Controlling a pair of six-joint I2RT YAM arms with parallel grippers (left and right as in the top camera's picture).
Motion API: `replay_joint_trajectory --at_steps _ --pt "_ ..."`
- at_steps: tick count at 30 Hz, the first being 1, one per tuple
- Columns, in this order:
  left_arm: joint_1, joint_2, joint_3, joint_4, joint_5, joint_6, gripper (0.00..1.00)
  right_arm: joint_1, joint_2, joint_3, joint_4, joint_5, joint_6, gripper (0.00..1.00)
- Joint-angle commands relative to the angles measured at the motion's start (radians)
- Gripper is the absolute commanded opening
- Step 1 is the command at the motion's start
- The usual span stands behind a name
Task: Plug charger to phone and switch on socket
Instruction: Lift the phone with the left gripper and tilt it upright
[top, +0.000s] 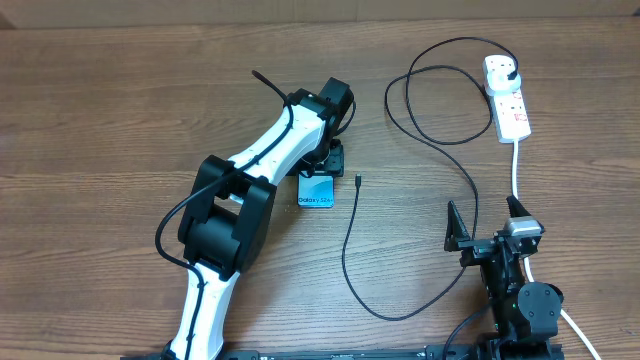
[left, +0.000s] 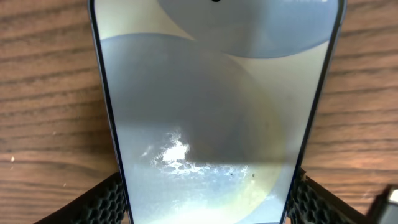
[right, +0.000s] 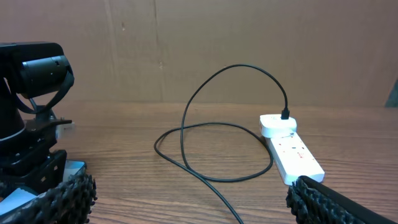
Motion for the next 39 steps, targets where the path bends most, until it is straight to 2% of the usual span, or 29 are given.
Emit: replay_joint_trajectory --at_steps 1,7,13,22,27,33,39 --pt "0.006 0.028 0.050 -0.040 0.011 0.019 0.70 -0.003 -0.010 -0.011 0.008 -0.001 -0.001 1.00" --pt "0.009 0.028 0.126 -0.099 0.121 0.019 0.69 -0.003 -0.010 -0.011 0.008 -0.001 -0.001 1.00" --pt "0.039 0.028 0.224 -0.183 0.300 0.019 0.66 -0.003 -0.010 -0.011 0.008 -0.001 -0.001 1.00" --pt "0.160 0.028 0.281 -0.201 0.901 0.019 0.67 -0.003 -0.010 -0.011 0.008 -0.001 -0.001 1.00" --pt "0.230 0.028 0.280 -0.201 1.165 -0.003 0.66 -0.003 -0.010 -0.011 0.008 -0.001 -0.001 1.00" --pt "0.294 0.028 0.280 -0.200 1.388 -0.071 0.67 -0.003 -0.010 -0.011 0.008 -0.001 -0.001 1.00" --pt "0.340 0.028 0.280 -0.197 1.489 -0.147 0.65 -0.003 -0.010 -0.011 0.008 -0.001 -0.001 1.00"
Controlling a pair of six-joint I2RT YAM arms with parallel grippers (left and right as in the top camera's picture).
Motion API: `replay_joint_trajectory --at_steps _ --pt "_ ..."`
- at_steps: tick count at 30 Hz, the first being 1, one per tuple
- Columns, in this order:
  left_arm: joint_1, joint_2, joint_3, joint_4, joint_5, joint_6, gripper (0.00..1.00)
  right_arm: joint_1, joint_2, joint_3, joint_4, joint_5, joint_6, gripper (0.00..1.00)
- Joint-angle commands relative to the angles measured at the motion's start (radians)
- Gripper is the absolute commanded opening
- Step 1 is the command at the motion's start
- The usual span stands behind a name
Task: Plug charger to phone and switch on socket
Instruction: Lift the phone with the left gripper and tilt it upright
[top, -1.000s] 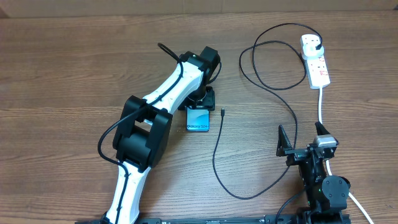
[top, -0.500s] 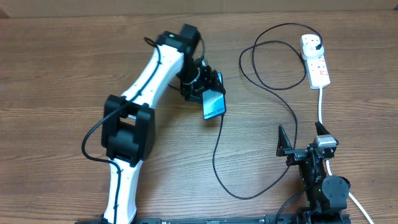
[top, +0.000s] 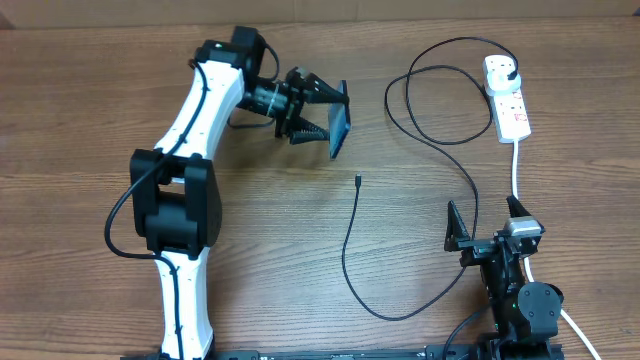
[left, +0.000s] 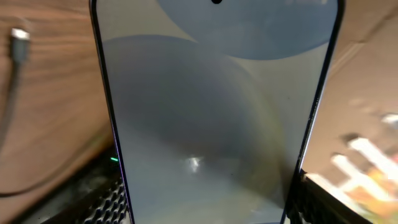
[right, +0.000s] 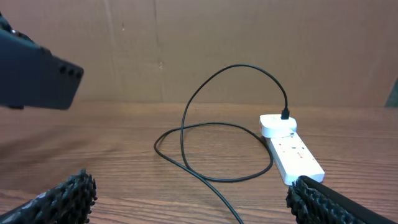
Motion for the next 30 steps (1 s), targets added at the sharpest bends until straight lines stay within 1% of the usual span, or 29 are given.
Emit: replay_joint_trajectory --at_steps 1,11,18,30 --pt "0.027 0.002 0.032 0.003 0.189 -0.066 0.64 -0.003 -0.010 -0.011 0.007 -0.001 -0.001 1.00" --pt "0.060 0.002 0.032 0.003 0.296 -0.151 0.64 -0.003 -0.010 -0.011 0.007 -0.001 -0.001 1.00" --pt "0.068 0.002 0.032 0.003 0.297 -0.185 0.63 -0.003 -0.010 -0.011 0.007 -0.001 -0.001 1.00" --pt "0.080 0.002 0.032 0.010 0.296 -0.185 0.64 -0.003 -0.010 -0.011 0.007 -0.001 -0.001 1.00"
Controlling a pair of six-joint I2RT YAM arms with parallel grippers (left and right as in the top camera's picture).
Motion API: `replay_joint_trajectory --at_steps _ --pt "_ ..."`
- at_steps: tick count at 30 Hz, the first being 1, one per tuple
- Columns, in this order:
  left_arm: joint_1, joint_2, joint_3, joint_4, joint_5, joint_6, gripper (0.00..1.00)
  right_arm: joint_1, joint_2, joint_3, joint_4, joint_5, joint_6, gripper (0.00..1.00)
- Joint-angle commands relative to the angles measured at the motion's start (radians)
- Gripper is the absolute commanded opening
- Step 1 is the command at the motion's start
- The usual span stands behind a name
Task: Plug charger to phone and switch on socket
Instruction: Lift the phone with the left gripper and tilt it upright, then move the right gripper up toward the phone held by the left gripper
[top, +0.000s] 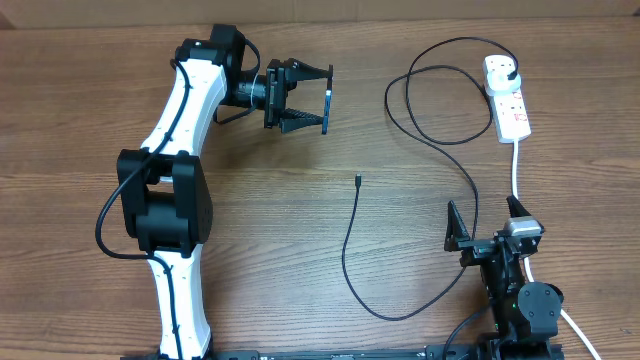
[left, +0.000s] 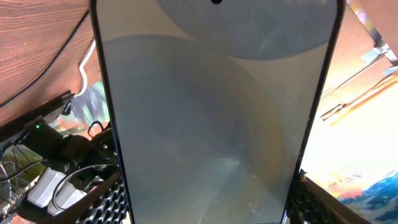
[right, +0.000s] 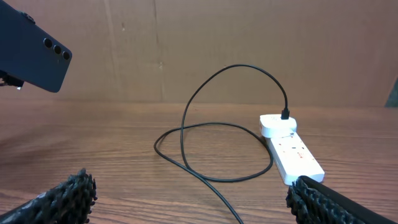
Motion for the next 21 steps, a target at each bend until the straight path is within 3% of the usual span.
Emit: replay_joint_trajectory --at_steps 1,8,11,13,16,18,21 --pt "0.019 0.002 0.031 0.020 0.067 -0.006 0.64 -0.003 -0.010 -0.011 0.008 -0.001 0.000 1.00" --pt "0.042 0.002 0.031 0.030 0.068 -0.006 0.63 -0.003 -0.010 -0.011 0.013 -0.001 -0.001 1.00" --pt "0.050 0.002 0.031 0.029 0.068 -0.006 0.63 -0.001 -0.010 -0.011 0.089 -0.053 0.032 1.00" --pt "0.054 0.002 0.031 0.029 0.068 -0.006 0.63 -0.001 -0.010 -0.011 0.132 -0.191 0.123 1.00" --pt "0.056 0.002 0.031 0.030 0.068 -0.017 0.63 -0.001 -0.010 -0.011 0.161 -0.558 0.365 1.00" --pt "0.057 0.002 0.031 0.029 0.068 -0.017 0.63 -0.001 -0.010 -0.011 0.188 -0.688 0.523 1.00" --pt "0.057 0.002 0.031 0.029 0.068 -0.017 0.63 -0.001 -0.010 -0.010 0.326 -0.661 0.770 1.00"
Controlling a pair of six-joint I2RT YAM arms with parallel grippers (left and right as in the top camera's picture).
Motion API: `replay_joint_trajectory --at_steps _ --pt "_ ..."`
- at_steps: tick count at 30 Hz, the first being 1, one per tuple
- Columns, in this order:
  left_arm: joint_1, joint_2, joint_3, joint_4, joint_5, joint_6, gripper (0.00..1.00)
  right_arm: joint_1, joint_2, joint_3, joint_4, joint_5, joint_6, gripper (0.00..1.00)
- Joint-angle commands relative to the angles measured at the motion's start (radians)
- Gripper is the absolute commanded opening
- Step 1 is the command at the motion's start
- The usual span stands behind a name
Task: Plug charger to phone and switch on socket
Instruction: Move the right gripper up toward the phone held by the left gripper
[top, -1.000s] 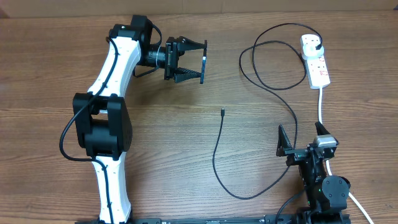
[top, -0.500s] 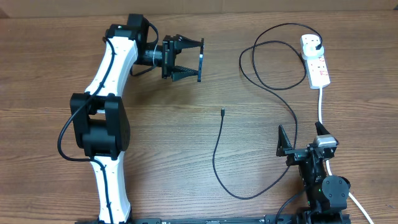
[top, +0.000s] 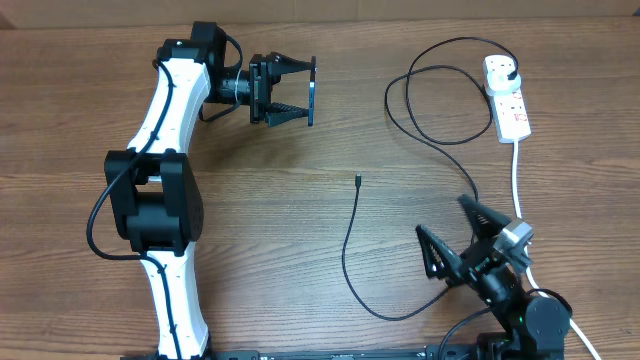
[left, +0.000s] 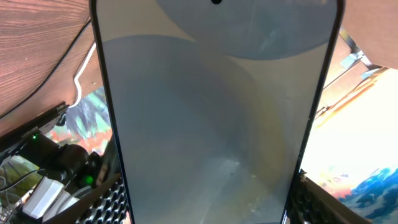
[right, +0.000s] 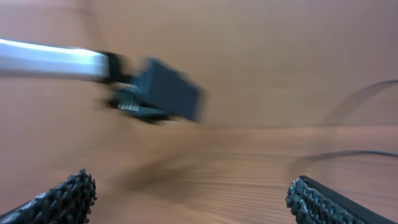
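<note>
My left gripper is shut on the phone, holding it edge-on above the far middle of the table. The phone's screen fills the left wrist view between my fingers. The black charger cable lies loose, its free plug on the wood at mid-table. It runs in a loop to the white socket strip at the far right. My right gripper stands open near the front right, turned toward the left. The right wrist view is blurred and shows the phone held by the left arm.
A white lead runs from the socket strip toward the right arm's base. The cable's long loop curves across the table in front of the right gripper. Brown cardboard backs the table.
The right gripper has swung from facing the socket strip to facing left, toward the phone. The left gripper with the phone has shifted slightly farther back and left.
The left gripper first gripped the phone flat on the table near the plug. Then it held the phone lifted at the far middle, and moved it a little left at each later moment. The right gripper stayed still and open until its turn now.
</note>
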Motion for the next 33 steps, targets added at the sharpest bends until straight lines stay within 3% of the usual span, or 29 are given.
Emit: replay_joint_trajectory --at_steps 1,5,8,13,15,20,26,29,33 --pt "0.003 0.002 0.031 0.001 0.061 -0.009 0.63 -0.001 -0.010 -0.010 0.135 -0.129 0.366 1.00" --pt "0.003 0.002 0.031 0.001 0.060 -0.008 0.64 -0.001 -0.010 0.023 0.397 -0.059 0.465 1.00" --pt "0.003 0.002 0.031 0.001 0.061 -0.009 0.64 -0.001 -0.004 0.120 0.348 0.042 0.498 1.00" --pt "0.003 0.002 0.031 0.001 0.060 -0.008 0.64 -0.001 0.126 0.423 -0.066 -0.034 0.195 1.00" --pt "0.003 0.002 0.031 0.001 0.060 -0.009 0.64 -0.001 0.262 0.615 -0.348 -0.050 0.065 1.00" --pt "0.003 0.002 0.031 0.001 0.031 -0.017 0.64 -0.001 0.586 0.982 -0.787 -0.063 -0.169 1.00" --pt "0.003 0.002 0.031 0.001 0.002 -0.038 0.64 0.018 0.991 1.409 -1.247 -0.016 -0.300 1.00" --pt "0.003 0.002 0.031 0.001 -0.033 -0.051 0.64 0.058 1.136 1.544 -1.332 -0.049 -0.324 1.00" --pt "0.001 0.002 0.031 0.001 -0.037 -0.055 0.64 0.095 1.271 1.591 -1.228 -0.501 -0.286 1.00"
